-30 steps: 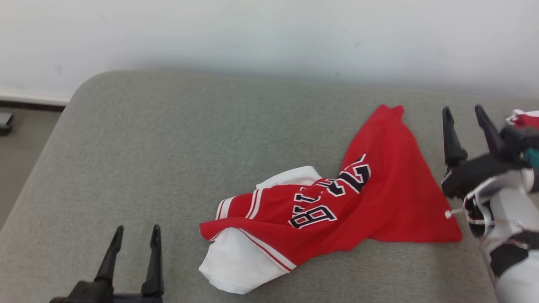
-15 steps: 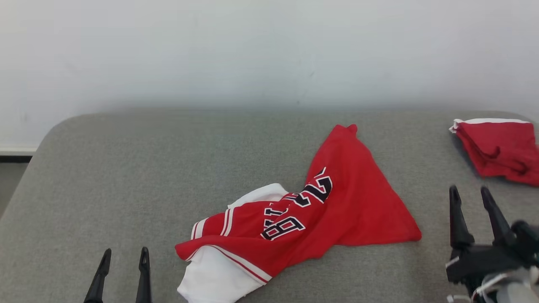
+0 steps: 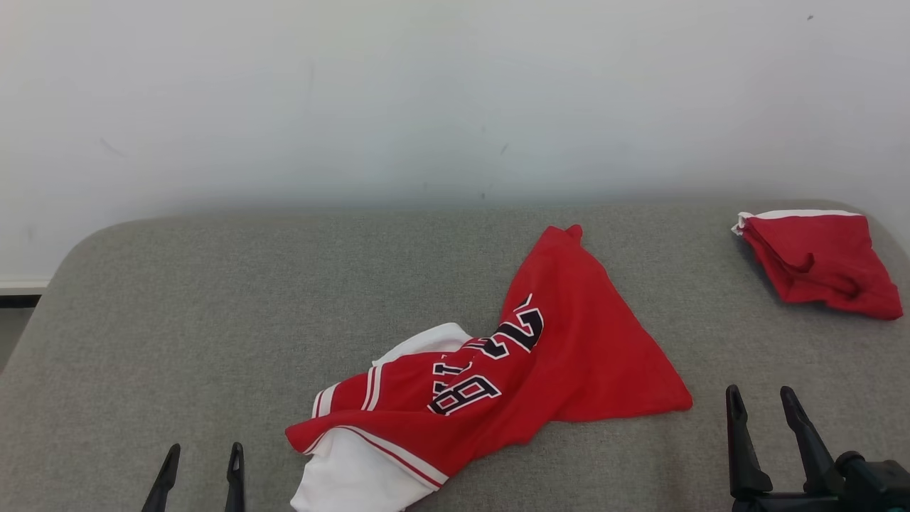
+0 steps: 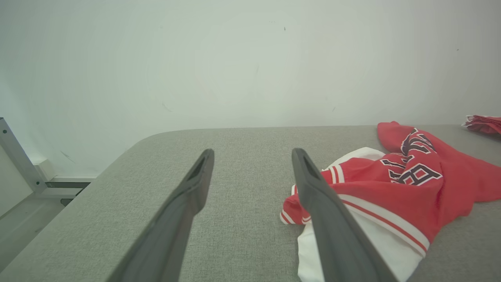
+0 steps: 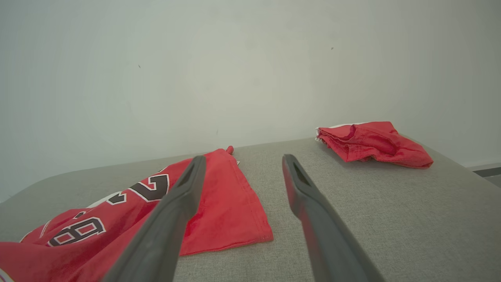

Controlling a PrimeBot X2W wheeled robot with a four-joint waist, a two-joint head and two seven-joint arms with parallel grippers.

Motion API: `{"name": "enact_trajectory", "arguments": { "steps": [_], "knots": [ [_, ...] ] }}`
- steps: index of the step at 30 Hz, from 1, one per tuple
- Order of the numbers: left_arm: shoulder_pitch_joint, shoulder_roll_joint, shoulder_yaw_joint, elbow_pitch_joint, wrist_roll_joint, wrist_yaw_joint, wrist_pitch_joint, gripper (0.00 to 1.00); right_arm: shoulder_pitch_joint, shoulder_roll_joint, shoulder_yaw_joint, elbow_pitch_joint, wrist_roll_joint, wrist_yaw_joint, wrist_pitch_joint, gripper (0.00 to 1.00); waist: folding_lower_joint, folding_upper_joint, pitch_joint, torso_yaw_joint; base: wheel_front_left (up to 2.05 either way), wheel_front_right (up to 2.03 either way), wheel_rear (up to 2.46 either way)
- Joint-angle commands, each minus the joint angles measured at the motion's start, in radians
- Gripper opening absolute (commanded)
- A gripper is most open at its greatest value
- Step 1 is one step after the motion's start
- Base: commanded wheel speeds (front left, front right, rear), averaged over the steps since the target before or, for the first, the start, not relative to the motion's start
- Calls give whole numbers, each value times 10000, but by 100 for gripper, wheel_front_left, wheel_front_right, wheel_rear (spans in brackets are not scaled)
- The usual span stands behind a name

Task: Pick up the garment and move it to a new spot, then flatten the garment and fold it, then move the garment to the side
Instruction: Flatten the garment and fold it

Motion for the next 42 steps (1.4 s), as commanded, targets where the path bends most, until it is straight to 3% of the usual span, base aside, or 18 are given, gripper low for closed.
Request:
{"name": "enact_trajectory", "arguments": {
  "steps": [1, 31, 42],
  "knots": [
    [150, 65, 45, 1, 143, 73, -32, 100, 204, 136, 15, -251, -75, -24, 81, 100, 2, 1, -57, -69, 0, 0, 0],
    [360, 461, -116, 225, 349, 386, -33, 100, 664, 355, -58, -263, -26, -24, 142, 100, 2, 1, -64, 106, 0, 0, 0],
    [-302, 666, -749, 844, -137, 86, -33, 100, -342, -476, 398, 611, -39, -24, 662, 100, 2, 1, 210, 94, 0, 0, 0]
  ]
}}
